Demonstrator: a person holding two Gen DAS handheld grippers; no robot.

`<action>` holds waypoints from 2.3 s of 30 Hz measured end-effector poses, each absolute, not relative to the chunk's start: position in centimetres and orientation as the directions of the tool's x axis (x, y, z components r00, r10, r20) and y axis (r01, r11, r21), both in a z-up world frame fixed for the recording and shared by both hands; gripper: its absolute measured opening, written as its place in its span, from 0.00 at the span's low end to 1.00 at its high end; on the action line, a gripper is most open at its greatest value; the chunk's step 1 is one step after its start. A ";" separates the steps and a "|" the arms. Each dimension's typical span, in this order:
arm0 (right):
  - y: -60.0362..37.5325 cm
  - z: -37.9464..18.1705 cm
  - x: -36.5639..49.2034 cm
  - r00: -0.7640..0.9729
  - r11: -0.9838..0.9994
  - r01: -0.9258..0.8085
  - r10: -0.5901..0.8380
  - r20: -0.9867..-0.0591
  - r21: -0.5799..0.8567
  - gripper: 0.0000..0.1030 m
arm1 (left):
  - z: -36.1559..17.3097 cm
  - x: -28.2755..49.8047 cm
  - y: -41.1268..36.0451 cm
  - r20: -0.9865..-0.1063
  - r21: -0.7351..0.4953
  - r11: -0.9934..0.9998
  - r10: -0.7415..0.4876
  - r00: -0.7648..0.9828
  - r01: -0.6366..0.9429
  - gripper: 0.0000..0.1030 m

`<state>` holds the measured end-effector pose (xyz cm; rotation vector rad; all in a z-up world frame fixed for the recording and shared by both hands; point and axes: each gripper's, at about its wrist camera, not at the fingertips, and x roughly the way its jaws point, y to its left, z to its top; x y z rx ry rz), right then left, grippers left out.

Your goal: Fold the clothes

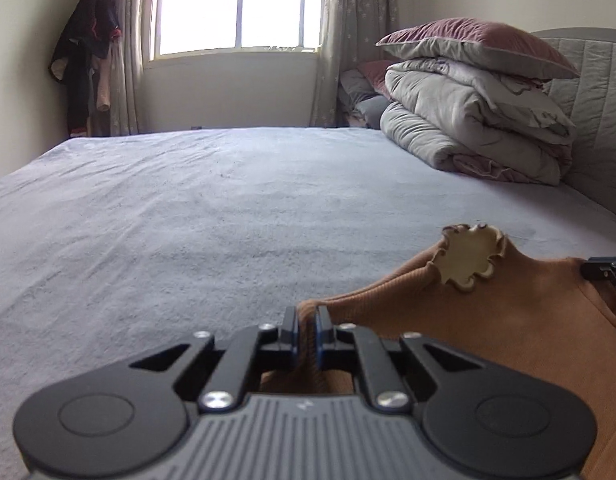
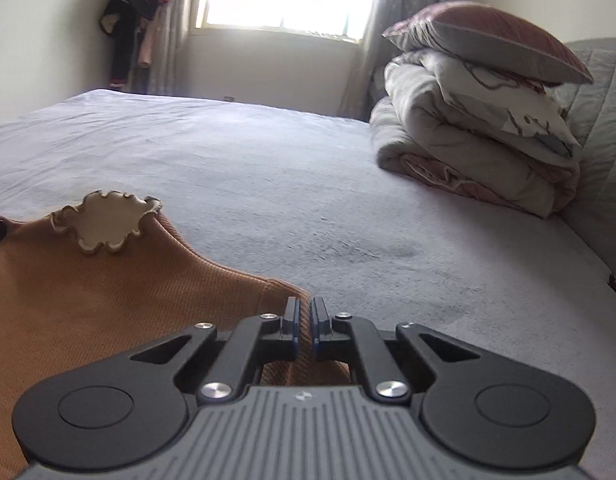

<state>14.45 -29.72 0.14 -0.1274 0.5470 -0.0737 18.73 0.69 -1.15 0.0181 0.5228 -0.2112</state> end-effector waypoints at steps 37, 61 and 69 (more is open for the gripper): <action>-24.6 -2.1 -2.6 0.747 0.997 -0.070 0.068 -0.661 0.023 0.60 | -2.5 -2.2 -4.6 -0.626 -0.030 0.926 -0.310 0.715 0.376 0.81; -27.7 -2.7 -13.5 0.770 0.997 0.037 0.010 -0.638 0.060 0.71 | -1.0 -13.0 0.9 -0.687 -0.164 0.932 -0.344 0.640 0.324 0.90; -27.3 -2.9 -13.9 0.770 0.999 0.029 0.000 -0.638 0.035 0.73 | -0.8 -12.5 2.2 -0.692 -0.261 0.927 -0.375 0.617 0.271 0.90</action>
